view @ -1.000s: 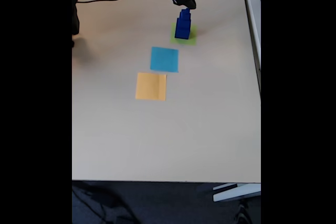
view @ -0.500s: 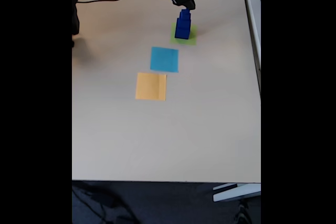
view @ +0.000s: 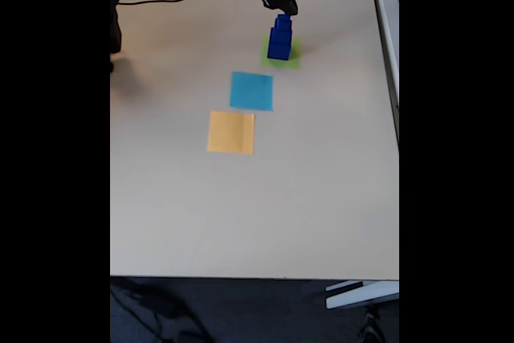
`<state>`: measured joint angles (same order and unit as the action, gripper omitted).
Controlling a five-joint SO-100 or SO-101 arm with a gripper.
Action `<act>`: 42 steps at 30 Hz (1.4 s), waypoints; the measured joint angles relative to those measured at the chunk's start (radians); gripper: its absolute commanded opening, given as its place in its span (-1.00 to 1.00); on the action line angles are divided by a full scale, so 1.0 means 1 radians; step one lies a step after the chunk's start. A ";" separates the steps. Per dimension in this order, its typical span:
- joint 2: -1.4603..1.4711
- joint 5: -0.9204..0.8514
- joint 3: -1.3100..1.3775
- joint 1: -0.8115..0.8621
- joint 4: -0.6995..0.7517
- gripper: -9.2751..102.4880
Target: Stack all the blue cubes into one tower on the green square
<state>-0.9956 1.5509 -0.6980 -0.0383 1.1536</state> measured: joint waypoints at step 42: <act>0.000 0.000 0.000 0.000 0.023 -0.84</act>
<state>-0.9956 1.5509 -0.6980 -0.0383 1.1766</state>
